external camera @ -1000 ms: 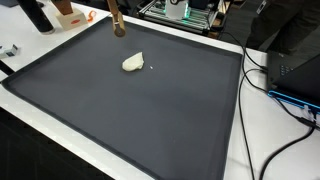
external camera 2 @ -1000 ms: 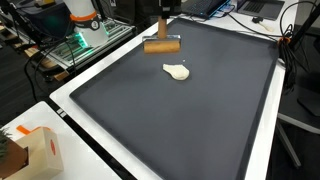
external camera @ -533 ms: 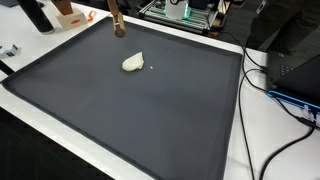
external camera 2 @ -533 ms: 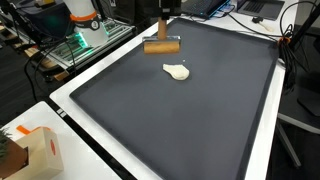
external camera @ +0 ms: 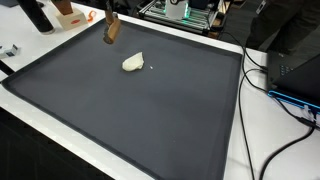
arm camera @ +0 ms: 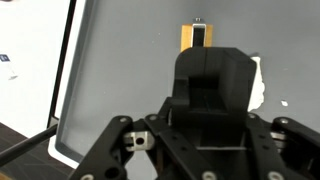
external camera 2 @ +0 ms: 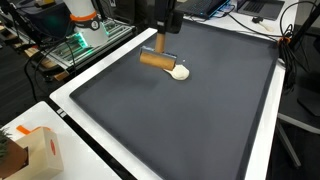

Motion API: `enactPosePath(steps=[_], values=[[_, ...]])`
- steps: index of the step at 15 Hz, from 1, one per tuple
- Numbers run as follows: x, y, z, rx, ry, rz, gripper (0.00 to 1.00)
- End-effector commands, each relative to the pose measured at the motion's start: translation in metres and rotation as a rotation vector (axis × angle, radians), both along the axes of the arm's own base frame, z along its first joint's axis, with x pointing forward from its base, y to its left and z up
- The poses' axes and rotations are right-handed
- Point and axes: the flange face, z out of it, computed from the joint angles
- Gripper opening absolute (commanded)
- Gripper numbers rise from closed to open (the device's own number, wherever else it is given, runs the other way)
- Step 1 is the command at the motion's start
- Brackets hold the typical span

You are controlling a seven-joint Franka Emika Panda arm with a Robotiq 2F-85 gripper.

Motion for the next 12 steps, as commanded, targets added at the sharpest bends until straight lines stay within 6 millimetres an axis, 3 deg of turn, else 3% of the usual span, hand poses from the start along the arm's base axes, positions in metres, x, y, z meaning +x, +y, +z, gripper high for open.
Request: enactPosePath(steps=[1, 12], values=[[0.009, 0.011, -0.014, -0.098, -0.021, -0.145, 0.24], [0.016, 0.041, -0.044, -0.216, -0.037, -0.358, 0.24]])
